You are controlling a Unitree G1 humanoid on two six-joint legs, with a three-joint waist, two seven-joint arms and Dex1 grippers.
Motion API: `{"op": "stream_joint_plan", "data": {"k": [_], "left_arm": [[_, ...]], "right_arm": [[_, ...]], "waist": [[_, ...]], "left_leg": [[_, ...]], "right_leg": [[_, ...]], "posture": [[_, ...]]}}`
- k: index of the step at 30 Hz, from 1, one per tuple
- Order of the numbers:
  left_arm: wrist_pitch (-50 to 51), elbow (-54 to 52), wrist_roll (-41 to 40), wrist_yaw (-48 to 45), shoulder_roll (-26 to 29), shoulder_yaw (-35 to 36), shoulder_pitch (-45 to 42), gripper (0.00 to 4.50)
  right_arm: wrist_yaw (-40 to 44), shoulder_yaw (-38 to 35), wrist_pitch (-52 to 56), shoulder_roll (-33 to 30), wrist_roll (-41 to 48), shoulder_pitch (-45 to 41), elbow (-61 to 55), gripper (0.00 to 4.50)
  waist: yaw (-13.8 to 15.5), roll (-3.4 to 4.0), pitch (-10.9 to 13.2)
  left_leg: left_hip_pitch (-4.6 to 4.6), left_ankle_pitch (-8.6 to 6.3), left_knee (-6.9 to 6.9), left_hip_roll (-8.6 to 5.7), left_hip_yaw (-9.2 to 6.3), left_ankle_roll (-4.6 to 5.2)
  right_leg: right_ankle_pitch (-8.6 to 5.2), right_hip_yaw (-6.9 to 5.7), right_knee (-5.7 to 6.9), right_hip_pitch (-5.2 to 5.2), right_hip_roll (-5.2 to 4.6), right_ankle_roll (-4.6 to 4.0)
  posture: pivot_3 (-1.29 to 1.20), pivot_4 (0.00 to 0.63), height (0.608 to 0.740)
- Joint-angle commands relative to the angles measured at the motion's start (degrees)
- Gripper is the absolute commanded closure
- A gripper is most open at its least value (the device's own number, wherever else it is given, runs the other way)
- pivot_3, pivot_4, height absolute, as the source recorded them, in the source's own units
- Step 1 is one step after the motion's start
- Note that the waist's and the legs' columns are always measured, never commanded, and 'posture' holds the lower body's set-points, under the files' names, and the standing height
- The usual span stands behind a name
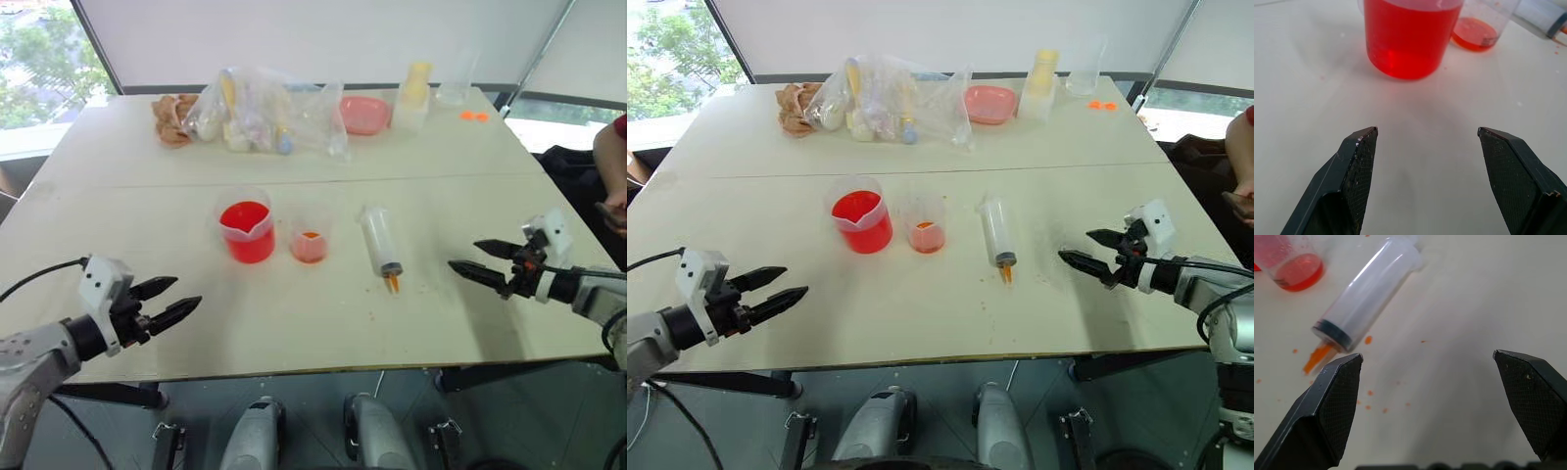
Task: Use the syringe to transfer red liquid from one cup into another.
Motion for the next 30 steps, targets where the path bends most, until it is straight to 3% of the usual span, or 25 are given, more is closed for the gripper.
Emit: {"op": "stream_joint_plan", "data": {"k": [1, 11, 25, 30], "left_arm": [[-1.58, -0.03, 1.00, -0.01, -0.17, -0.51, -1.17, 1.07], [-0.53, -0.29, 0.25, -1.00, -0.29, -0.27, -1.72, 1.07], [0.54, -2.40, -0.63, 1.26, -3.25, -2.69, -3.38, 1.07], [1.45, -3.11, -1.79, 0.19, -1.60, -1.29, -3.21, 1.07]], "right_arm": [[-2.08, -0.54, 2.40, 0.02, 0.82, -0.64, -2.70, 0.04], [-3.55, 0.72, 8.45, -0.97, 1.47, -2.99, -3.66, 0.04], [-3.79, 4.52, 15.98, -1.77, 1.20, -14.01, 1.20, 0.04], [-5.45, 15.76, 27.39, -0.13, -1.55, -29.54, 5.27, 0.04]], "waist": [[0.00, 0.00, 0.00], [0.07, 0.00, 0.00], [0.16, -0.01, 0.00], [-0.68, 0.02, 0.02]], "left_leg": [[-0.01, 0.00, 0.00, 0.01, 0.01, 0.00], [-0.04, -0.01, 0.00, 0.01, 0.09, 0.01], [-0.07, -0.01, 0.00, 0.02, 0.12, 0.01], [-0.06, -0.01, 0.01, 0.10, 0.24, 0.01]], "right_leg": [[0.00, 0.01, 0.00, -0.02, 0.01, 0.00], [0.01, 0.08, -0.01, -0.07, 0.00, -0.01], [0.03, 0.11, -0.01, -0.10, 0.02, -0.02], [0.12, 0.18, -0.01, -0.21, 0.09, -0.15]], "posture": [[0.00, 0.150, 0.740], [0.00, 0.150, 0.740], [0.00, 0.150, 0.740], [0.00, 0.150, 0.740]]}}
